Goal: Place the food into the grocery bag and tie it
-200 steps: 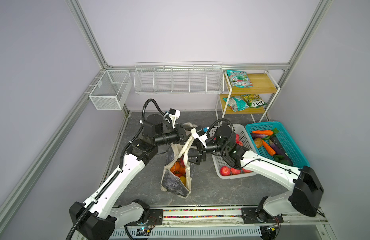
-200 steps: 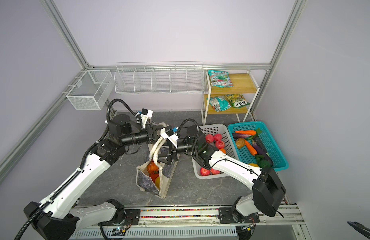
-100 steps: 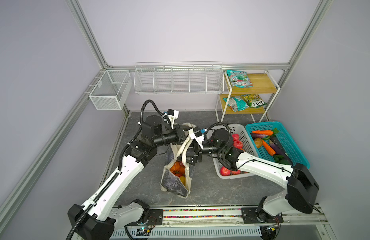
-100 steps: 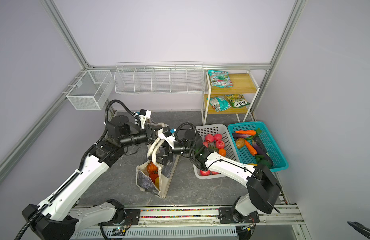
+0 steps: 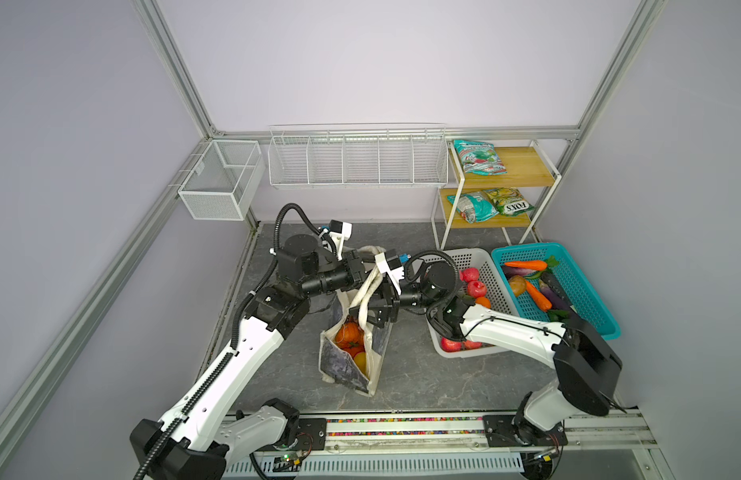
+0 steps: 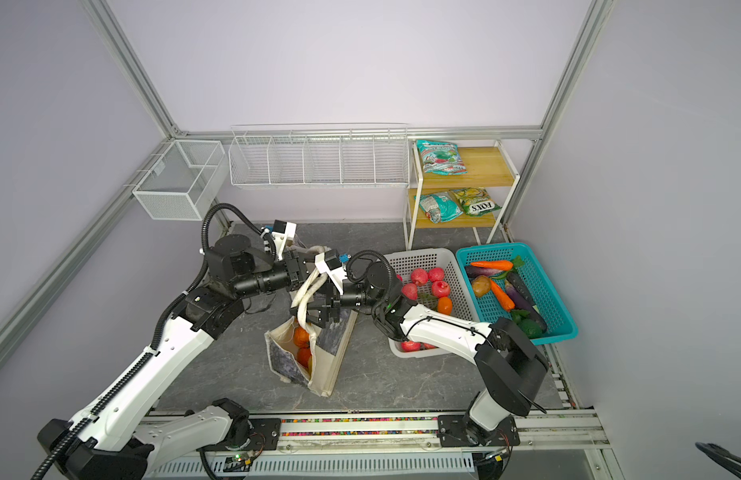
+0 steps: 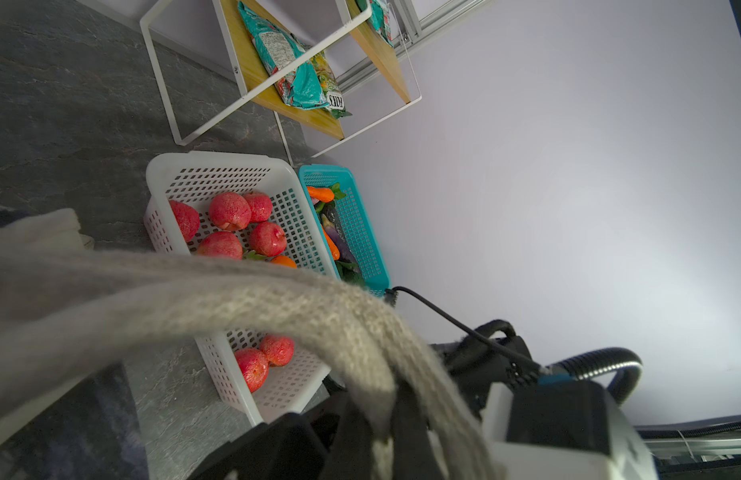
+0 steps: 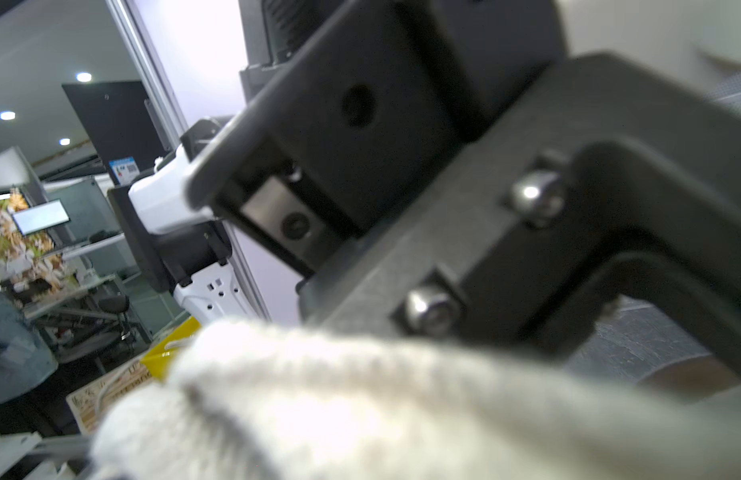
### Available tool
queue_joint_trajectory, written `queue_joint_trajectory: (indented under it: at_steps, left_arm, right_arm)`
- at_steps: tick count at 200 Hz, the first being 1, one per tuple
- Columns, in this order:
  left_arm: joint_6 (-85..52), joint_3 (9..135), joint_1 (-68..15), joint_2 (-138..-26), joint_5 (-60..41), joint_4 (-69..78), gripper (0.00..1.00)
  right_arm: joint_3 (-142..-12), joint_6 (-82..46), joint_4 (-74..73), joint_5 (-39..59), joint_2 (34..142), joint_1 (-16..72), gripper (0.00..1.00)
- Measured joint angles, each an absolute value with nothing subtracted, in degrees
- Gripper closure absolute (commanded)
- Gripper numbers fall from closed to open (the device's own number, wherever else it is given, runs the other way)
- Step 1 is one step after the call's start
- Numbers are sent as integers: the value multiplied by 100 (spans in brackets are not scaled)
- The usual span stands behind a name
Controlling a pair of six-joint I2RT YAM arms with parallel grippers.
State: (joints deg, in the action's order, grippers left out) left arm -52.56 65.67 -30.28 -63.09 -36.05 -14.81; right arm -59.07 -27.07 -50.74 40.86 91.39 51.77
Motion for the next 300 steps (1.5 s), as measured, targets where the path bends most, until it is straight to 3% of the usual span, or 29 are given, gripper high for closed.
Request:
queue_joint_trajectory:
  at_steps: [38, 67, 127, 224, 300]
  left_arm:
    - [-5297, 6519, -3024, -6267, -3605, -1457, 100]
    - [-5334, 6458, -3004, -6217, -3640, -1393, 100]
    - [-5426, 6405, -2821, -6106, -3758, -1566, 100]
    - [-5231, 6390, -2397, -5979, -3916, -1706, 100]
    - [-5172, 6283, -1909, -5719, -4154, -1970, 100]
  right_arm:
    - [-5806, -2790, -5236, 3787, 9142, 5238, 31]
    - [-5776, -2923, -5264, 3575, 9150, 5260, 51]
    - [-5747, -2718, -5015, 3406, 9172, 5332, 75]
    - [-5356, -1372, -2829, 2864, 7647, 5404, 84]
    - [-5354, -523, -1369, 2086, 7295, 5422, 88]
